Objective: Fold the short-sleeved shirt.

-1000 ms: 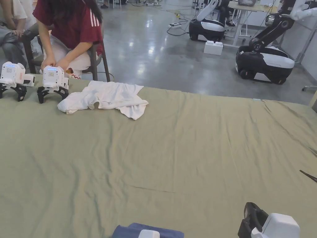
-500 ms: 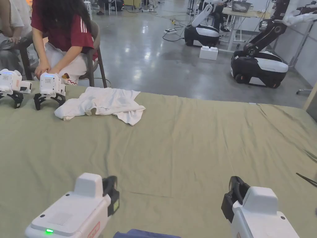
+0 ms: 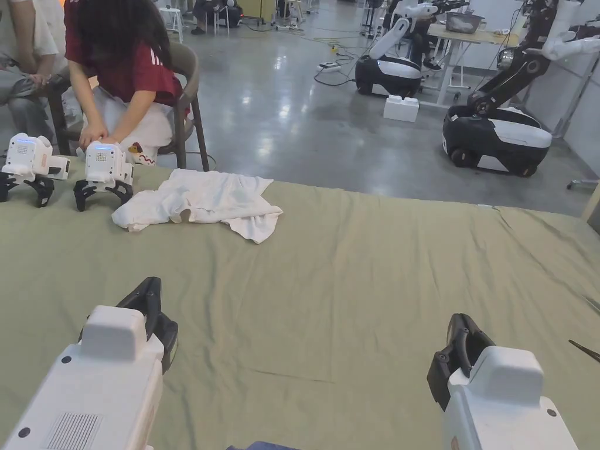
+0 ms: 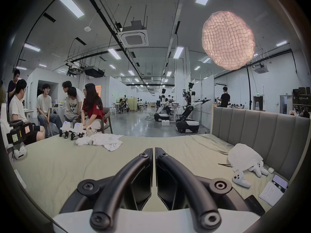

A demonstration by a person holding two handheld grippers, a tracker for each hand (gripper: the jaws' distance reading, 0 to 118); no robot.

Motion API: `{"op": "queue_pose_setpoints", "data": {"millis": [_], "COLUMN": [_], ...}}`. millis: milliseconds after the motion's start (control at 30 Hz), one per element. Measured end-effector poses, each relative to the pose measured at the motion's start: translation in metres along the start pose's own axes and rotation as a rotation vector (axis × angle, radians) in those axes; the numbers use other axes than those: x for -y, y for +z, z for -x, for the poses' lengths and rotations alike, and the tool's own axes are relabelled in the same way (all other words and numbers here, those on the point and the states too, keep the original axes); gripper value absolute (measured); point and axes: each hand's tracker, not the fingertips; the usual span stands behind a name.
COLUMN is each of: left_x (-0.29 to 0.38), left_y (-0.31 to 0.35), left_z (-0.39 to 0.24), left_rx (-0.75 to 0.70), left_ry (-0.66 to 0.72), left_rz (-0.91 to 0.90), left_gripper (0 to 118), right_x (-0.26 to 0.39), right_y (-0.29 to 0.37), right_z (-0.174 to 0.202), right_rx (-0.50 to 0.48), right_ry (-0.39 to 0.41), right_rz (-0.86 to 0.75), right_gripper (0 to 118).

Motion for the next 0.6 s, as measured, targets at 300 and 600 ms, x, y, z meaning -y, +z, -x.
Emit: {"op": "queue_pose_setpoints", "data": {"millis": [300, 600], "left_x": [0.038, 0.089], "left_y": [0.018, 0.035], "left_z": [0.024, 0.045], "left_rx": [0.025, 0.116], "left_ry": [0.082, 0.232], "left_rz": [0.162, 0.422], "left_gripper": [3, 3], "right_x": [0.094, 0.178], "right_y": [0.041, 0.035], "right_z": [0.057, 0.070], "right_rx": [-0.326, -0.215], "right_ry": [0.073, 0.105], "right_rz": [0.338, 0.520], "right_gripper": [1, 1]}}
